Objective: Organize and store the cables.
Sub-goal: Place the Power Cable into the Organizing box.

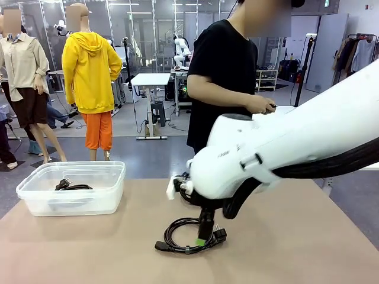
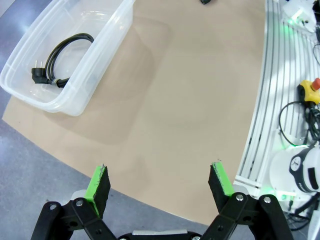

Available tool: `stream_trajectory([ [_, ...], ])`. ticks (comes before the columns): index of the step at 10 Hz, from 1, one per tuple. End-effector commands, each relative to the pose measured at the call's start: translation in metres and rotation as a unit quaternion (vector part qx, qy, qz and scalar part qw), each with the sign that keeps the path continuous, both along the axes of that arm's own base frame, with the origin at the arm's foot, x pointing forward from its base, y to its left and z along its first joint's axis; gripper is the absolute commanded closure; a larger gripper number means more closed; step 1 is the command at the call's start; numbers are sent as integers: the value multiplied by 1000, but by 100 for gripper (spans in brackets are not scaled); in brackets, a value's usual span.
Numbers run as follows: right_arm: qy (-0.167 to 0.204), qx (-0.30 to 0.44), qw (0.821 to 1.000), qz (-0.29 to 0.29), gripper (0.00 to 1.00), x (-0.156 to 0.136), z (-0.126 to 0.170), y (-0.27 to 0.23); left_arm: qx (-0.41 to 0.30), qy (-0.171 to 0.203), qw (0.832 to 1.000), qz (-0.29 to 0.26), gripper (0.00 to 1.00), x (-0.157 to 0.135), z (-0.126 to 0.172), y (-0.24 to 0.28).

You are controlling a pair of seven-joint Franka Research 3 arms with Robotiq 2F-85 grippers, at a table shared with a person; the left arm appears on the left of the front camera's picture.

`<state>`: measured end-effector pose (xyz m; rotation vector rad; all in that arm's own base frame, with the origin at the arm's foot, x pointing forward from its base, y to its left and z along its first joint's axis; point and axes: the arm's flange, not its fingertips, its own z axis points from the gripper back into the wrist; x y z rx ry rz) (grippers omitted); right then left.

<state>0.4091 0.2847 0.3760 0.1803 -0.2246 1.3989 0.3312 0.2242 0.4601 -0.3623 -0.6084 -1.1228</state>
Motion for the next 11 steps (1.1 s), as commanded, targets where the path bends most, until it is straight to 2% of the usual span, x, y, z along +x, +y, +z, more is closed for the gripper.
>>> stream_trajectory([
  [1, 6, 63, 998, 9, 0, -14, 21, -73, -12, -17, 1000, -7, 0, 6, 15, -26],
  [2, 4, 85, 996, 0, 0, -18, 30, -108, -47, -22, 998, -30, 0, 7, 28, -51],
  [5, -24, 165, 985, -42, 0, -37, 52, -220, -3, -1, 999, -38, 0, 3, 55, -132],
  [6, -26, 207, 977, -37, 0, -45, 52, -256, -1, 7, 999, -46, 0, 4, 60, -166],
  [9, -61, 252, 964, -57, 0, -66, 45, -349, 57, 19, 995, -78, 0, 13, 69, -276],
  [10, -75, 277, 956, -51, 0, -73, 43, -376, 77, 34, 992, -90, 0, 21, 67, -326],
  [11, -85, 301, 948, -56, 0, -79, 40, -399, 124, 32, 988, -88, 0, 28, 62, -369],
])
